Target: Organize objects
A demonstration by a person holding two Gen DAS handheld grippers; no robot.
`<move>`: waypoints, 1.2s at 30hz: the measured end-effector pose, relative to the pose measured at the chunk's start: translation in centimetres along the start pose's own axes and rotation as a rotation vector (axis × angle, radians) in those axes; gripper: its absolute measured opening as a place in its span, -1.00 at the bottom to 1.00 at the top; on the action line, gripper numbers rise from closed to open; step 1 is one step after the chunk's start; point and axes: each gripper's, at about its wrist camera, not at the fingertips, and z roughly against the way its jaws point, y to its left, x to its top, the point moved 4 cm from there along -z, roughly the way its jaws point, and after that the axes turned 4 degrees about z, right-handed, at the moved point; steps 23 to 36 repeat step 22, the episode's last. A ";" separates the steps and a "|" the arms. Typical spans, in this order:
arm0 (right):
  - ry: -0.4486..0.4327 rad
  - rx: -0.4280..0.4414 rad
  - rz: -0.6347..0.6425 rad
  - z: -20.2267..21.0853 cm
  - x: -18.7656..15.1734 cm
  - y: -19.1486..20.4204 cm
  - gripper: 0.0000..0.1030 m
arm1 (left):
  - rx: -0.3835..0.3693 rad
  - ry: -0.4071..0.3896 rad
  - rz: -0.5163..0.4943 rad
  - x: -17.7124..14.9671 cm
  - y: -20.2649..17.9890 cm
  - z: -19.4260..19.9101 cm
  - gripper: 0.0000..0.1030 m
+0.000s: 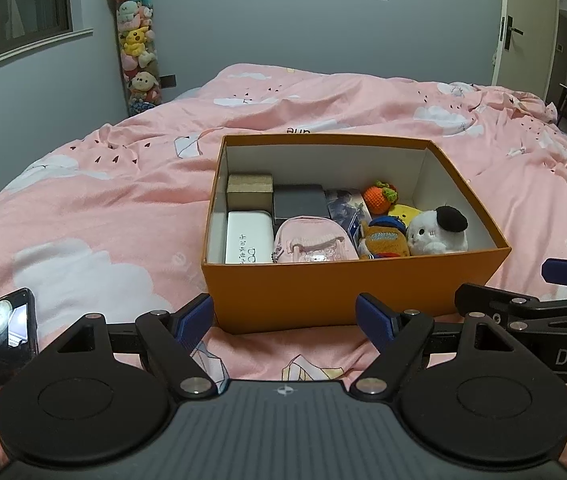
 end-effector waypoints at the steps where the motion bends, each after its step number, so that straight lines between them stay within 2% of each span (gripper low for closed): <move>1: 0.001 0.000 0.000 0.0 0.0 0.0 0.98 | 0.000 0.000 -0.001 0.0 0.0 0.0 0.83; 36: 0.016 -0.003 0.000 0.0 -0.4 0.1 0.98 | -0.001 0.018 0.001 -0.2 0.1 -0.2 0.82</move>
